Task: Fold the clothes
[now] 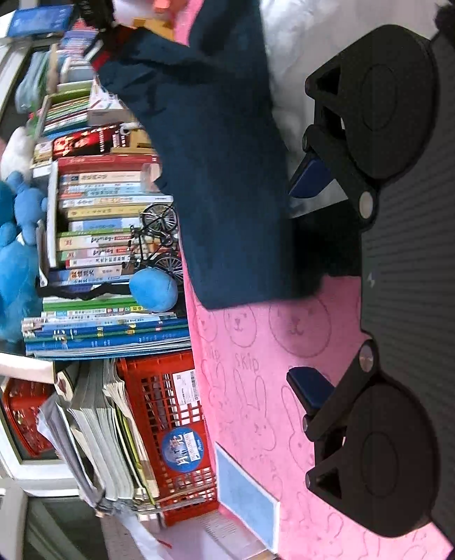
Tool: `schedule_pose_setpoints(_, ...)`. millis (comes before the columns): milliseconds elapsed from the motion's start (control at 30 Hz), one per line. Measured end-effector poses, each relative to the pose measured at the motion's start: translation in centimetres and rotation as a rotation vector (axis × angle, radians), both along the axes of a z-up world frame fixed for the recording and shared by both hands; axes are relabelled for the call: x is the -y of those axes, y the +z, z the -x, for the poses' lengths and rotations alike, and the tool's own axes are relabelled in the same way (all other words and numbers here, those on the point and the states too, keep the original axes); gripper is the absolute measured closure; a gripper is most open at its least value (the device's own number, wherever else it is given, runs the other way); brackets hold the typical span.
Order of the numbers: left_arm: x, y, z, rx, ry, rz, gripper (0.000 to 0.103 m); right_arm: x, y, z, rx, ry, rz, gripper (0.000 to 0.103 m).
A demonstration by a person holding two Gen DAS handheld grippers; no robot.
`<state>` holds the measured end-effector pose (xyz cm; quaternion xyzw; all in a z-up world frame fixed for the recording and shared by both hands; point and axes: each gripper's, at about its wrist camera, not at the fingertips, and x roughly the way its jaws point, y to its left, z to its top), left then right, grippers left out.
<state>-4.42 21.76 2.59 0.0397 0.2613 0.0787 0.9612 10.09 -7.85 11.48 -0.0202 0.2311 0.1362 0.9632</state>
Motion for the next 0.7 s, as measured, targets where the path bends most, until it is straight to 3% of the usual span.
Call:
schedule_pose_setpoints(200, -0.3, -0.4, -0.9, -0.049, 0.071, -0.066, 0.000, 3.7, -4.4, -2.0, -0.075, -0.085, -0.019, 0.085)
schedule_pose_setpoints(333, -1.6, -0.4, -1.4, -0.076, 0.153, -0.043, 0.000, 4.9, -6.4, -2.4, -0.095, -0.102, -0.003, 0.082)
schedule_pose_setpoints(567, -2.9, -0.6, -0.8, -0.110, 0.153, -0.007, 0.000, 6.8, -10.4, -3.3, -0.167, -0.126, -0.008, 0.078)
schedule_pose_setpoints(700, -3.1, 0.4, 0.1, -0.127, 0.097, 0.010, 0.000, 7.4, -12.3, -3.3, -0.180, -0.134, -0.016, 0.079)
